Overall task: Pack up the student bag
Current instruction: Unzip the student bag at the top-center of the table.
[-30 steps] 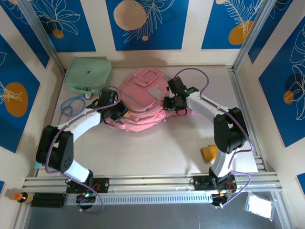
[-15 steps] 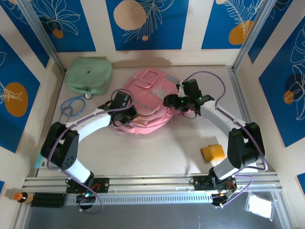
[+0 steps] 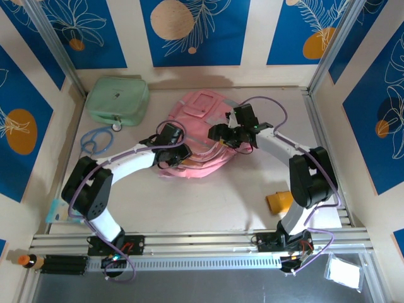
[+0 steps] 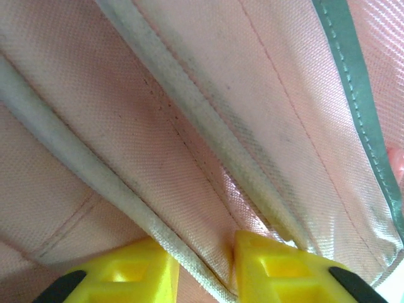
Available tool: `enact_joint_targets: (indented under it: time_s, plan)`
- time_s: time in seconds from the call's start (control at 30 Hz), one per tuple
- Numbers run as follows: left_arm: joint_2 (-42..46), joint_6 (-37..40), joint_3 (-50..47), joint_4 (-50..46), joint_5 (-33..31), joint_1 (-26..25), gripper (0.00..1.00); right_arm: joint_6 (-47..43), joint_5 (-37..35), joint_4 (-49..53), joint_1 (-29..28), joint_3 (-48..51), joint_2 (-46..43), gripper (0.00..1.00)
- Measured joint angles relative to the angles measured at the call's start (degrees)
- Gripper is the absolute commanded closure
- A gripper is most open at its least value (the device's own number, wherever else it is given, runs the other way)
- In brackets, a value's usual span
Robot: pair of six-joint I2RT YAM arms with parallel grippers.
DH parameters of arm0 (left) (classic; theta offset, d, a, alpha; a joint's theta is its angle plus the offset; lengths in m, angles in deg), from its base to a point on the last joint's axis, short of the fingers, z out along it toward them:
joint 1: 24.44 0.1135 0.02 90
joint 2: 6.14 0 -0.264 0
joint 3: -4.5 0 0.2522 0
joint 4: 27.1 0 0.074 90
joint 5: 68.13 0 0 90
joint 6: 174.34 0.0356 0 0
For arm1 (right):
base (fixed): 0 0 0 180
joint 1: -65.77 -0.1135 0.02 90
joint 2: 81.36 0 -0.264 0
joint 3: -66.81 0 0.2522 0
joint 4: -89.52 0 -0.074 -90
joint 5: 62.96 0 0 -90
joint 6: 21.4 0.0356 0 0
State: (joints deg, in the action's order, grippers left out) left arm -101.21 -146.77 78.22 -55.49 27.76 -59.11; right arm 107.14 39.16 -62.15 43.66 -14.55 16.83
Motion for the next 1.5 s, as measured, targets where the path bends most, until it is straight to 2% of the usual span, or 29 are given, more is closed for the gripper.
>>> enact_joint_targets:
  time_s: [0.2, 0.37, 0.63, 0.97, 1.27, 1.5]
  plan:
    - [-0.9, 0.7, 1.0, -0.6, 0.0, -0.1, 0.66, 0.2, -3.8, 2.8, -0.3, -2.7, 1.9, 0.33]
    - [-1.9, 1.4, 1.7, -1.1, 0.1, -0.1, 0.63, -1.1, -4.2, 4.3, -0.4, -4.8, 4.0, 0.35]
    - [-3.6, 1.5, 2.8, -2.1, 0.5, -0.1, 0.61, -5.5, -2.2, 0.7, -1.1, -0.9, 2.6, 0.35]
    - [-3.9, 1.6, 3.6, -3.0, 0.4, -0.1, 0.58, -9.7, 4.9, 1.2, -2.9, 6.1, -3.2, 0.39]
    - [-3.9, 3.4, 3.6, -2.3, 0.8, -0.1, 0.47, -12.3, 5.9, 1.5, -3.1, 6.2, -3.5, 0.43]
    - [-3.9, 5.8, 3.6, -1.9, 1.5, -0.1, 0.37, -16.7, 0.0, 4.3, -3.7, 5.1, -3.5, 0.43]
